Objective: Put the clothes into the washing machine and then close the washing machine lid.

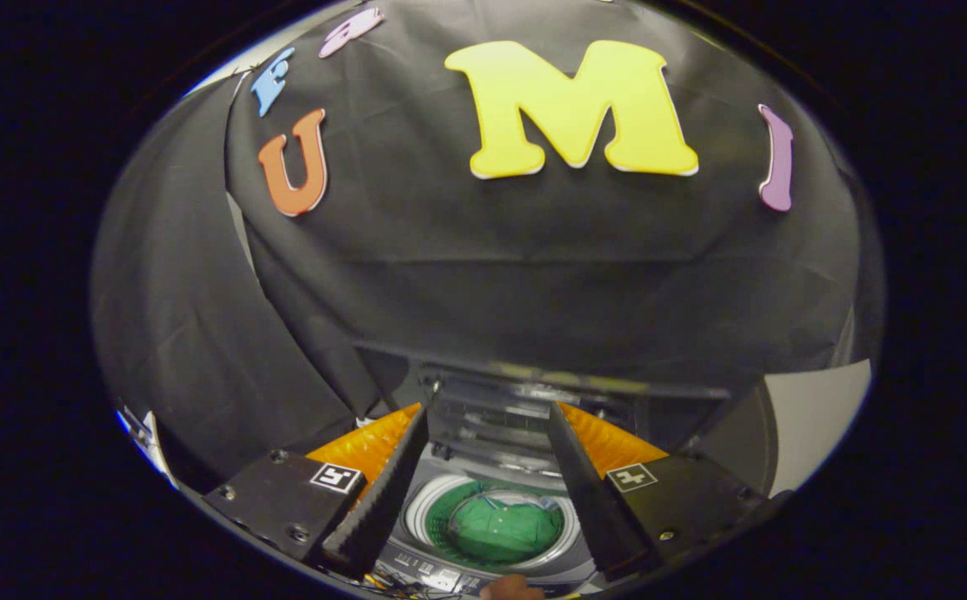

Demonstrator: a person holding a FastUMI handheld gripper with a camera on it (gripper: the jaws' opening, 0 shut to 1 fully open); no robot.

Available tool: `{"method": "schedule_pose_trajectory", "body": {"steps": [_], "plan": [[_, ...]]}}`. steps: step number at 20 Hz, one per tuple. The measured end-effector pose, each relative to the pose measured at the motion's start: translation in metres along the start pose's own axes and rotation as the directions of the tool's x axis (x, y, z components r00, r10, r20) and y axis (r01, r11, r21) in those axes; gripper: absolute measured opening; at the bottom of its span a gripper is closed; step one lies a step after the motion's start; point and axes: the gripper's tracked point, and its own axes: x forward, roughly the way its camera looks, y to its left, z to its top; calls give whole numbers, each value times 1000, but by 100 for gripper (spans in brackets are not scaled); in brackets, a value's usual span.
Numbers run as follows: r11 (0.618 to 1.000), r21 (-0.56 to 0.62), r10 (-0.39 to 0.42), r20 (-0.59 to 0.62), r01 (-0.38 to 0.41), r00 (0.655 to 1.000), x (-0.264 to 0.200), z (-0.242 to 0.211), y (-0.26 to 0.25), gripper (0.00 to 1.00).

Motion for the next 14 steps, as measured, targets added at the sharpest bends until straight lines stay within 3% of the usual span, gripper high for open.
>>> {"method": "schedule_pose_trajectory", "body": {"steps": [7, 14], "plan": [[1000, 14, -16, 62, 15, 998, 24, 71, -3, 92], [993, 79, -89, 39, 86, 995, 87, 74, -25, 93]]}}
